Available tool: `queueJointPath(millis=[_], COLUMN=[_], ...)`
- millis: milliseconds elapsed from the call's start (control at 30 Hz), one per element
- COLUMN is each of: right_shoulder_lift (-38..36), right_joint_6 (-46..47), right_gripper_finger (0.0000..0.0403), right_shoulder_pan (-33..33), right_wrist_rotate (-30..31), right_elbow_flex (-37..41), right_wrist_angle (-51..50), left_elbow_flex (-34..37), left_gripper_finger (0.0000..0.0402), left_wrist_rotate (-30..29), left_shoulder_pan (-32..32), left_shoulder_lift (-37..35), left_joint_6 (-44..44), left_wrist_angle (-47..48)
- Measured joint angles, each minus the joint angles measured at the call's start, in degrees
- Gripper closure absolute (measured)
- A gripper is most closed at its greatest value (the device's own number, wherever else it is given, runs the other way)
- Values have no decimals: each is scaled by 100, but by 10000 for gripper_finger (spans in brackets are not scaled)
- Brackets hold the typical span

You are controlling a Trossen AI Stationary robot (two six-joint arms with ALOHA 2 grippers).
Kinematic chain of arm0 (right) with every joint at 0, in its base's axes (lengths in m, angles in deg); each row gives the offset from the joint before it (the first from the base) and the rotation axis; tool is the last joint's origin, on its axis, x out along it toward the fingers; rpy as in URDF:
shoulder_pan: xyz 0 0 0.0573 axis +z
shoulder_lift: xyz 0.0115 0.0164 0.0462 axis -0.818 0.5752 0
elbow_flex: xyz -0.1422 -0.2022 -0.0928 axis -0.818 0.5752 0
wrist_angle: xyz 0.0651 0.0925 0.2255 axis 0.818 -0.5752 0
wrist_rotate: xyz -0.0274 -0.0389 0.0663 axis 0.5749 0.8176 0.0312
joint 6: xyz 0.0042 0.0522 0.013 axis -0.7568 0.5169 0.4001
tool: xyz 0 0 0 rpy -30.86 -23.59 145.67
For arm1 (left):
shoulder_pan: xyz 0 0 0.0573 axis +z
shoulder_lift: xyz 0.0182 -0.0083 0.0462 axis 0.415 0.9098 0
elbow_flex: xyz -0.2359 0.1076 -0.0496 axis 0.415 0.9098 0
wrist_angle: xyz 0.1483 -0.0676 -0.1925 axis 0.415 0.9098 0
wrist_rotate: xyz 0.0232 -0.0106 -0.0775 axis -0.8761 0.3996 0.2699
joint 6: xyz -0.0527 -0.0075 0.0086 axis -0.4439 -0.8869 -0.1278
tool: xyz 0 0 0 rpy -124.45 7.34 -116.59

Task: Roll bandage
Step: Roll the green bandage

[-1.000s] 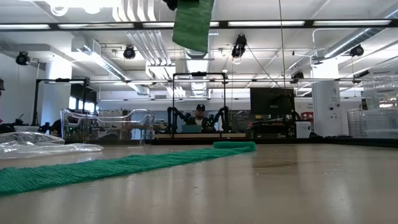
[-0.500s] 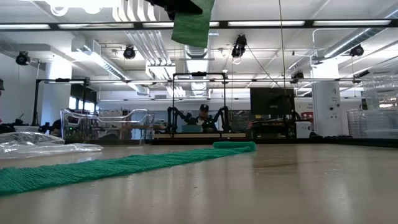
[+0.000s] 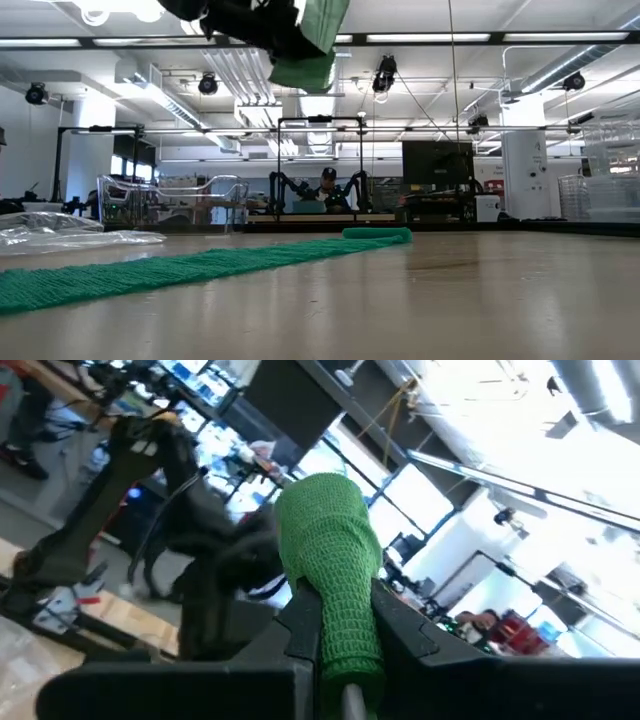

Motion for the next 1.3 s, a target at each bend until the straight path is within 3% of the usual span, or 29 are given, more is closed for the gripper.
queueJointPath(millis=[267, 567, 867, 1100, 1300], right_shoulder_lift=[-65, 95, 709, 763, 795], right_joint_6=[-179, -265, -1151, -1401, -1490], right_gripper_finger=[363, 363, 364, 364, 364], right_shoulder_pan=[-56, -70, -125, -299, -404], right_wrist_rotate=[631, 705, 868, 586, 491], right_elbow_flex=[-569, -768, -732, -155, 273], right_wrist_angle=[-381, -520, -256, 603, 700], left_elbow_flex=[702, 1105, 434, 435, 1081], left_gripper_finger=[401, 401, 396, 326, 227], left_wrist_rotate=[-29, 123, 286, 281, 257], left_shoulder_pan=[165, 111, -191, -11, 421], left_shoulder_lift=[-2, -9, -425, -899, -1060], left_joint_6=[-277, -472, 194, 289, 173], left_wrist_angle=[-702, -1829, -945, -183, -708])
